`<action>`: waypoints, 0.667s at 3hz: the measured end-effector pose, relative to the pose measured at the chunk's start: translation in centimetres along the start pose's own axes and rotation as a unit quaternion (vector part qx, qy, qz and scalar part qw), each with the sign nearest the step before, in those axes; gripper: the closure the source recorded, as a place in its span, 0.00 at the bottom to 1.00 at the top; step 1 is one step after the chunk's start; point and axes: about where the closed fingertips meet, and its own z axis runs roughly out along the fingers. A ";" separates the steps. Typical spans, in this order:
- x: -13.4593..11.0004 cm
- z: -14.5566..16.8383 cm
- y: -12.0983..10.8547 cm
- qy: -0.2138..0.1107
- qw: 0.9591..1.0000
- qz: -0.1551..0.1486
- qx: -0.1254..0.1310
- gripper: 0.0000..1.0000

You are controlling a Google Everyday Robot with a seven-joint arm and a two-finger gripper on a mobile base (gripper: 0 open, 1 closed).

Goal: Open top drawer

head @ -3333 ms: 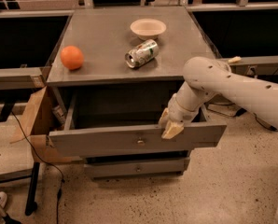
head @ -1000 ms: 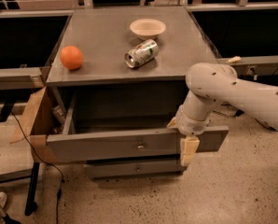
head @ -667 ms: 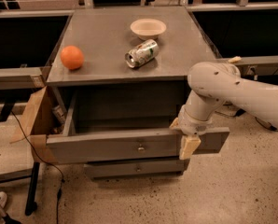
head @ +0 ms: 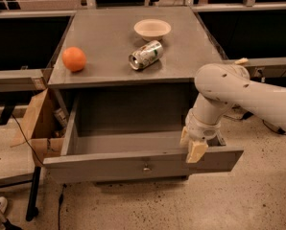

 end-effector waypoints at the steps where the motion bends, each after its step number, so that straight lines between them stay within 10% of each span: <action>1: -0.2 0.0 0.0 0.000 1.000 0.000 0.000 0.90; 2: -0.2 -0.3 0.5 0.000 1.000 -0.001 -0.001 0.59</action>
Offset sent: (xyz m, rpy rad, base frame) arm -0.0062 -0.0088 0.0127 -0.0121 0.0006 0.0004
